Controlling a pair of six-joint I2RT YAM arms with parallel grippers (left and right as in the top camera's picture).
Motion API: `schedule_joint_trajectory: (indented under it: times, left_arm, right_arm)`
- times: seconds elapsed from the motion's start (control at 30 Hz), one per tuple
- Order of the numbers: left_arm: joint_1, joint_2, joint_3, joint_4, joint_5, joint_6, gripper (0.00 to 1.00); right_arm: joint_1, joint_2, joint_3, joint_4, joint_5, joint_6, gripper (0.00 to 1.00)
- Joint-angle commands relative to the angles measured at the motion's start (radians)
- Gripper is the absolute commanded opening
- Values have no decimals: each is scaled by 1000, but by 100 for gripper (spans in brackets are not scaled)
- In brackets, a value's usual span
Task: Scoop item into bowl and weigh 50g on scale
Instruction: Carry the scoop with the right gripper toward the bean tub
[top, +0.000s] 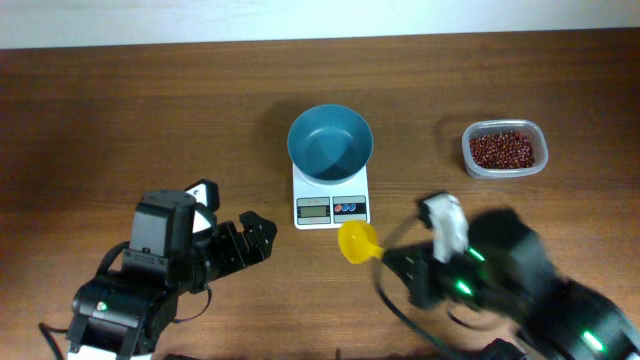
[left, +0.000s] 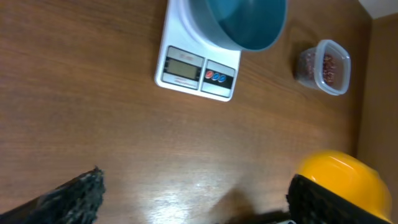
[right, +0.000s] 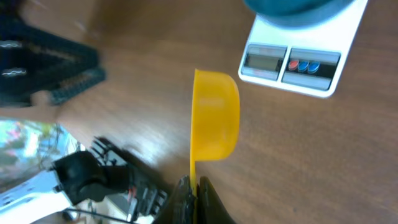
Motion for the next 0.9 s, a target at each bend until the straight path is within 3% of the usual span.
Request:
schedule_joint_trajectory:
  times: [0.0, 0.17, 0.3, 0.4, 0.67, 0.87]
  left_arm:
    - [3, -13, 18, -10, -40, 17, 99]
    - [3, -13, 17, -11, -40, 17, 99]
    - [3, -13, 17, -10, -40, 17, 99]
    - [3, -13, 17, -10, -40, 17, 99]
    - [3, -13, 17, -10, -40, 17, 99]
    - [3, -13, 17, -10, -66, 17, 99]
  right_arm:
    - [0, -200, 11, -49, 111, -13, 4]
    - [0, -403, 48, -259, 497, 32, 4]
    - [0, -367, 141, -351, 635, 37, 4]
    - [0, -245, 225, -420, 729, 36, 4]
    - [0, 20, 306, -453, 710, 38, 4]
    - [0, 46, 306, -457, 708, 71, 4]
